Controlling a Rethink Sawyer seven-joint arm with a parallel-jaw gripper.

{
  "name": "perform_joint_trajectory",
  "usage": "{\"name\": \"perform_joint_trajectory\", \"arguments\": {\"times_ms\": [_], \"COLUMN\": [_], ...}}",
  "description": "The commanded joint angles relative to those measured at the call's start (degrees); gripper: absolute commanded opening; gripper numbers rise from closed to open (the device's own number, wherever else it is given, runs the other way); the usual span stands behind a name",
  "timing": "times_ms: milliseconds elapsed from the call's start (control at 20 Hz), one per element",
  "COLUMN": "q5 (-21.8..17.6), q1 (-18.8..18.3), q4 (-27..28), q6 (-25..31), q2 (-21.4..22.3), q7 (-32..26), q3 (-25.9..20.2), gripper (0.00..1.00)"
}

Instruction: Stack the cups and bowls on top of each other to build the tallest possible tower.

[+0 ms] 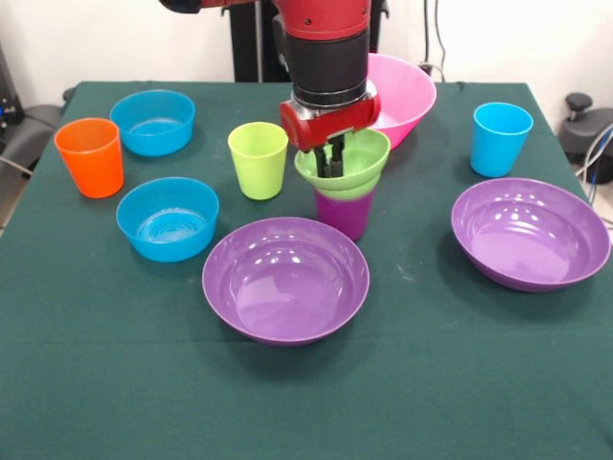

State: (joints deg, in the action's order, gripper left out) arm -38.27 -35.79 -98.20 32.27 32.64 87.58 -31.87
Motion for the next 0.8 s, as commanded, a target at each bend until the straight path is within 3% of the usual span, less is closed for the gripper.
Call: {"name": "perform_joint_trajectory", "arguments": {"times_ms": [50, 450, 800], "q5": [0.8, -3.0, -6.4], "q1": [-1.1, 0.4, 3.9], "q4": [-3.3, -2.4, -1.0], "q6": [3.5, 3.0, 8.1], "q2": [-0.6, -1.6, -1.6], "q7": [-8.7, -7.5, -8.6], "q3": [-5.9, -4.3, -0.2], "gripper": [0.00, 0.00, 0.00]}}
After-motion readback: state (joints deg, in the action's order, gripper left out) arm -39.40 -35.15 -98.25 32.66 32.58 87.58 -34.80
